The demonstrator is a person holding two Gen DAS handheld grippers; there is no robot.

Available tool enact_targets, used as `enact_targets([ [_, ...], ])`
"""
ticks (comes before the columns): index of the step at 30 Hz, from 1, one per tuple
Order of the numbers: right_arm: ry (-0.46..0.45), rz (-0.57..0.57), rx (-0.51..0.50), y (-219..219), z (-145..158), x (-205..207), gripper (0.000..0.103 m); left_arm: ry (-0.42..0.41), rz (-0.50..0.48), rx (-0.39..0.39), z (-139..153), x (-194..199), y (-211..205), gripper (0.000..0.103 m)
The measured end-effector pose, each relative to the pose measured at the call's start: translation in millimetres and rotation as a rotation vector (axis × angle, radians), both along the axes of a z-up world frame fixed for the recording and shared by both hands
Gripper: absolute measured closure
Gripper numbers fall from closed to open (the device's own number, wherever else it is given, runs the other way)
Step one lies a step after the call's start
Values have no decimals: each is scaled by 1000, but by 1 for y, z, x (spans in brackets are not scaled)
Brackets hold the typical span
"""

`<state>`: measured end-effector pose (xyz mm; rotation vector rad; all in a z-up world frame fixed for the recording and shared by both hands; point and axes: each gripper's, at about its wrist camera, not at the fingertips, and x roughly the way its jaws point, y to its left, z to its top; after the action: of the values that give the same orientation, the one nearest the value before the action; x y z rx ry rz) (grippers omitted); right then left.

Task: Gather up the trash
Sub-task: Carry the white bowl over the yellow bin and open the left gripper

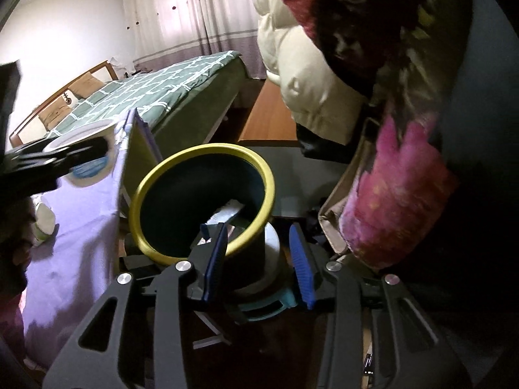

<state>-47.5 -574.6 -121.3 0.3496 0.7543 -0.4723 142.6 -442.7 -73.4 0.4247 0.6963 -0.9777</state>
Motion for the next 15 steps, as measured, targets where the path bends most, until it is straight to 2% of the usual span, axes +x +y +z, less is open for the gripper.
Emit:
enact_targets([
  [2,1,-3,6,-2,-2,-1,62,1,2,2,-6,4,-20,16],
  [3,1,-4,9,-3,-3,-1,60,4,6,9,-9,7,-24,8],
  [5,-1,-3,14,-3,-4,-1,58,4,36,7,-11,12,-30,6],
  [9,1,14,22,2,-6,5,58,5,77,-42,-1,13,-5,5],
  [15,2,60,24,17,-4,21,58,-23,154,-98,18,15,61,5],
])
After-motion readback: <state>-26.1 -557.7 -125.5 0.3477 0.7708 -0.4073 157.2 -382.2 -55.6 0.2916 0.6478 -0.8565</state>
